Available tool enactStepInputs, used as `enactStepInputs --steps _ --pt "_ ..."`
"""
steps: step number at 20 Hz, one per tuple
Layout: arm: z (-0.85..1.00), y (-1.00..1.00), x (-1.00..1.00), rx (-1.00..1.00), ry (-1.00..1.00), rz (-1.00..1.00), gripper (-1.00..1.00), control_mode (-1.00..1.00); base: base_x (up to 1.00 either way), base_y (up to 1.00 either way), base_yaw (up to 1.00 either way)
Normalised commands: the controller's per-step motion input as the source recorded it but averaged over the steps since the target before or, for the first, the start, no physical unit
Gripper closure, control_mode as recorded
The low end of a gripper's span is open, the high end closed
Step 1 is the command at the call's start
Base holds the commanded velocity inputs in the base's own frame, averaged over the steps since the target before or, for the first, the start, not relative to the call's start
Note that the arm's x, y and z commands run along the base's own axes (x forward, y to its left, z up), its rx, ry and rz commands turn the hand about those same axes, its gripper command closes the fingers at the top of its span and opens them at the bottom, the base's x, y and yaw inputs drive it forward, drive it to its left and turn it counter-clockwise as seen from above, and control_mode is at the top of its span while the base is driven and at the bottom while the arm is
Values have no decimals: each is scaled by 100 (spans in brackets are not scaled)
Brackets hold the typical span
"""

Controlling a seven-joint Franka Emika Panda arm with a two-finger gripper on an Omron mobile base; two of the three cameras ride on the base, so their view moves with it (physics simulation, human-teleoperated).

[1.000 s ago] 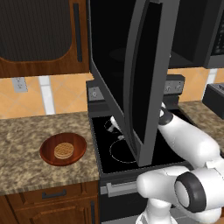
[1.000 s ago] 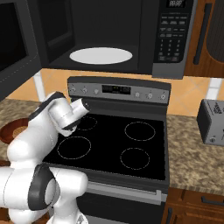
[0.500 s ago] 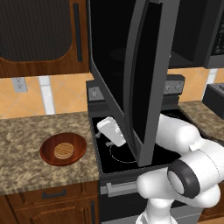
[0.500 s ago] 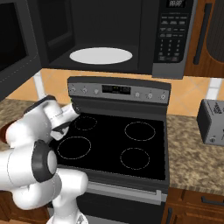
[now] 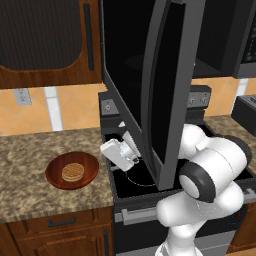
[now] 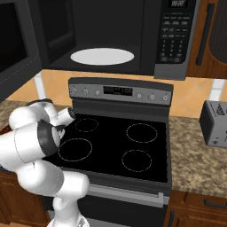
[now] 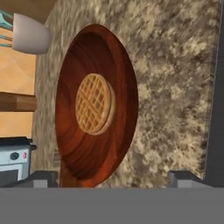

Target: Open the microwave, place the bowl with waffle inside the microwave, then close the microwave door and turn it on.

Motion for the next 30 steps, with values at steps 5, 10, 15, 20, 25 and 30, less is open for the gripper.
enactStepInputs --steps 5,10,15,20,25,30 --pt "-28 31 17 0 1 0 -100 -100 0 0 0" --pt "-32 15 21 0 0 0 -100 -100 0 0 0" --pt "-27 12 20 0 0 0 -100 -100 0 0 0" --pt "-19 17 13 0 0 0 100 -100 0 0 0" --pt "-2 7 0 0 1 0 100 -100 0 0 0" --pt "0 0 0 0 0 0 100 -100 0 0 0"
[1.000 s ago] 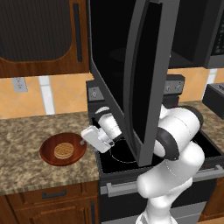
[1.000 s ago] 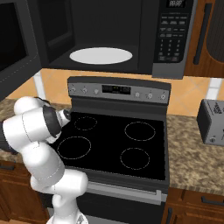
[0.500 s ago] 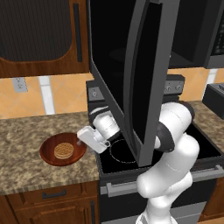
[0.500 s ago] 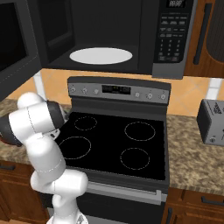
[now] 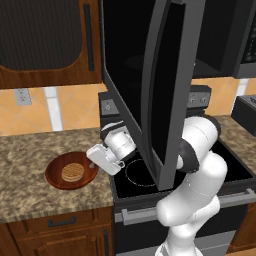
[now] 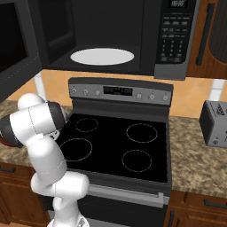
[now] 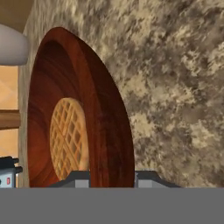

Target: Open the microwave, place the bowl with waffle inside the microwave, then close the microwave door and turn it on.

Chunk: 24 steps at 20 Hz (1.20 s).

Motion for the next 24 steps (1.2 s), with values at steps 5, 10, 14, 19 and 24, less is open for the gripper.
enactStepInputs --steps 5,10,14,19,24 --pt "6 -17 0 3 -4 -5 100 -100 0 0 0" --pt "31 -96 -11 8 -10 -7 100 -100 0 0 0" --pt "61 -100 -33 10 -4 -3 100 -100 0 0 0" --pt "91 -100 -5 8 0 -2 100 -100 0 0 0" --pt "98 -100 -15 5 8 -5 100 -100 0 0 0"
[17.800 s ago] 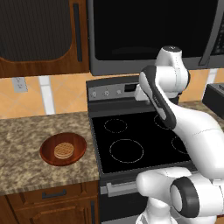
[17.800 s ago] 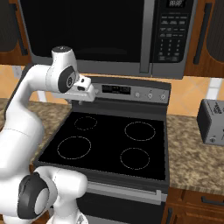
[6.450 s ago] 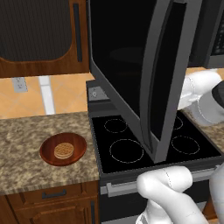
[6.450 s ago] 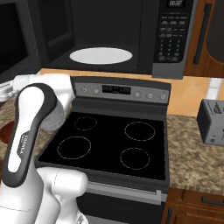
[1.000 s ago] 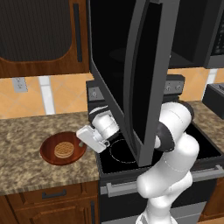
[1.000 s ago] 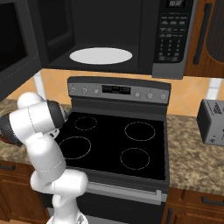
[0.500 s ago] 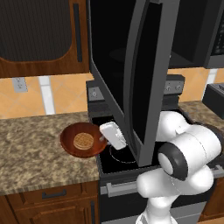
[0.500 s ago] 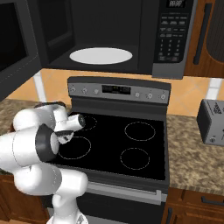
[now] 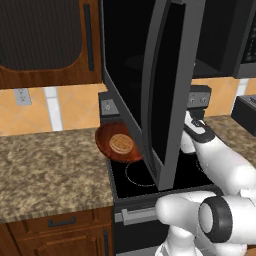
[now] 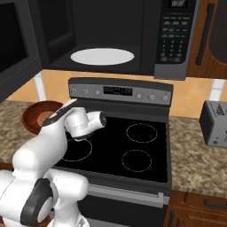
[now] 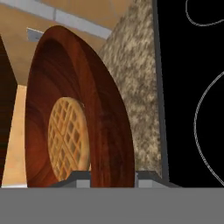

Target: Open the microwave, place the bowl with waffle inside the microwave, then close the microwave door and turn it on.

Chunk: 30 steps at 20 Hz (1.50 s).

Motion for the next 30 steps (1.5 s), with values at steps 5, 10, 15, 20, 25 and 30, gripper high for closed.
enactStepInputs --steps 5,10,15,20,25,30 --pt "81 -100 -52 1 8 -9 100 -100 0 0 0" --pt "75 -96 -48 2 1 -11 100 -100 0 0 0" --pt "96 -70 -13 0 0 -13 100 -100 0 0 0" --pt "100 -37 48 0 0 -17 100 -100 0 0 0" --pt "100 -37 71 0 0 -13 100 -100 0 0 0" --pt "80 -4 15 0 0 -7 100 -100 0 0 0"
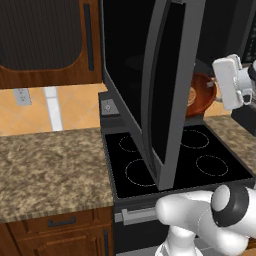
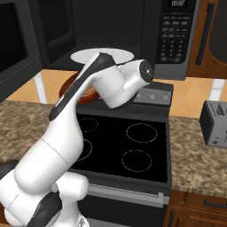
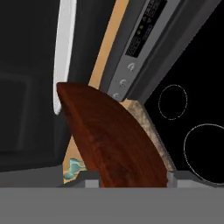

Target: Open the microwave, place the bowl with waffle inside the microwave, then close the microwave door and turn it on.

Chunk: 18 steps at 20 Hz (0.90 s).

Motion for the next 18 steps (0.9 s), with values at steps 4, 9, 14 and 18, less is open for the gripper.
enactStepInputs --steps 4,9,14,18 --pt "11 0 -100 0 0 -1 100 -100 0 0 0" --pt "12 0 -47 0 -2 -9 100 -100 0 0 0" --pt "47 12 41 2 0 -22 100 -100 0 0 0" --pt "56 0 56 11 -1 -8 100 -100 0 0 0"
